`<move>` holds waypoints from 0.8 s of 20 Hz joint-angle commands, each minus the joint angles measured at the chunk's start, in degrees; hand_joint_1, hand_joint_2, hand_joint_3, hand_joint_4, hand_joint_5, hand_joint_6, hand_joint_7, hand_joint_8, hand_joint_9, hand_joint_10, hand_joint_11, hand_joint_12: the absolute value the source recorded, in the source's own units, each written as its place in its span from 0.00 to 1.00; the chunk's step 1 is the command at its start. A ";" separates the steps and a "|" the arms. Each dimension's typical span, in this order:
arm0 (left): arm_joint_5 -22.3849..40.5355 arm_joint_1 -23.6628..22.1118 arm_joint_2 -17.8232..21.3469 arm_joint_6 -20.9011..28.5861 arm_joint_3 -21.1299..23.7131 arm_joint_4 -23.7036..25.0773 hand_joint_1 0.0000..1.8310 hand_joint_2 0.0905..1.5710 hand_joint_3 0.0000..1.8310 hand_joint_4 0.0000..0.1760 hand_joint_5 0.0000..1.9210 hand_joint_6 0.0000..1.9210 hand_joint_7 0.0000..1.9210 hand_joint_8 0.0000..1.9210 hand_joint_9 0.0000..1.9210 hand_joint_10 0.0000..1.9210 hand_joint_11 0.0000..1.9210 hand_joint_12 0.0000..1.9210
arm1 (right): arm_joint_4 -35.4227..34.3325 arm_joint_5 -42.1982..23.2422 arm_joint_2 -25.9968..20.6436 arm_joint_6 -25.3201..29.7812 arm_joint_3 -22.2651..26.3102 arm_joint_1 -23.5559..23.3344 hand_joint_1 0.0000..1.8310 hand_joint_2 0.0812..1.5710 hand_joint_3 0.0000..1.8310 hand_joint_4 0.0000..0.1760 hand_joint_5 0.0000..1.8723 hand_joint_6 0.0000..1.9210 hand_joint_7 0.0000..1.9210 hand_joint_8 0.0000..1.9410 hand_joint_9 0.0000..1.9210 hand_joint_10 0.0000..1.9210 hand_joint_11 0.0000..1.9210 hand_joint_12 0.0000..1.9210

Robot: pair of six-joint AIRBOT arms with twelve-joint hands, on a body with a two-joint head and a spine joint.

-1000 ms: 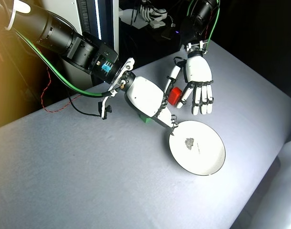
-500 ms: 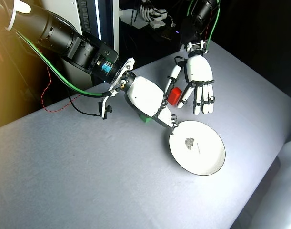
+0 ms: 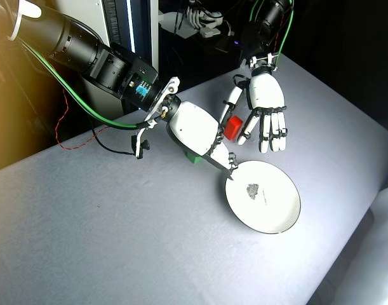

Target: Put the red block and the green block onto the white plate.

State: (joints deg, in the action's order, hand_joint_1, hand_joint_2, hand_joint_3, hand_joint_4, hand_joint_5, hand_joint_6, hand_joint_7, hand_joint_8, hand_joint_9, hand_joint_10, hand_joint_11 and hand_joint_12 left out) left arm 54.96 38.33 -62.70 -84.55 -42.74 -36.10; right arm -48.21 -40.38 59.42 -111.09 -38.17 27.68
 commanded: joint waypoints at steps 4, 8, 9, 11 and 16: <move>5.36 -0.40 0.28 0.00 0.09 2.42 0.31 0.61 0.00 1.00 0.51 0.00 0.17 0.00 0.05 0.00 0.00 0.11 | 2.86 -4.38 -0.29 -0.21 0.15 -0.23 0.43 0.52 0.00 0.16 0.51 0.00 0.19 0.00 0.11 0.00 0.00 0.16; 5.35 -0.38 0.28 0.00 0.16 2.39 0.31 0.61 0.00 1.00 0.51 0.00 0.16 0.00 0.03 0.00 0.00 0.06 | 2.87 -4.38 -0.29 -0.21 0.15 -0.23 0.44 0.52 0.00 0.09 0.51 0.00 0.19 0.00 0.12 0.00 0.00 0.18; 5.35 -0.38 0.28 -0.01 0.16 2.26 0.31 0.62 0.00 1.00 0.50 0.00 0.16 0.00 0.03 0.00 0.00 0.05 | 2.90 -4.38 -0.29 -0.21 0.15 -0.23 0.44 0.52 0.00 0.05 0.51 0.00 0.19 0.00 0.12 0.00 0.00 0.18; 5.36 -0.45 0.28 -0.10 0.11 2.06 0.34 0.60 0.00 1.00 0.51 0.00 0.17 0.00 0.06 0.01 0.00 0.12 | 2.92 -4.38 -0.29 -0.27 0.15 -0.24 0.44 0.52 0.00 0.04 0.51 0.00 0.20 0.00 0.13 0.00 0.00 0.18; 5.41 -0.46 0.29 -0.13 0.07 2.02 0.55 0.69 0.00 1.00 0.51 0.50 0.21 0.01 0.08 0.01 0.00 0.18 | 2.92 -4.38 -0.26 -0.43 0.15 -0.22 0.51 0.58 0.00 0.55 0.37 0.00 0.22 0.00 0.16 0.01 0.00 0.26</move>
State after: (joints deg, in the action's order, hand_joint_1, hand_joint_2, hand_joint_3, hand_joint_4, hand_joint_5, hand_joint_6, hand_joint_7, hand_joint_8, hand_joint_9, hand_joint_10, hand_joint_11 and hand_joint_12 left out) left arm 55.09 38.33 -62.70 -84.75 -42.74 -36.80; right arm -48.14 -40.40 59.44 -111.35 -38.17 27.68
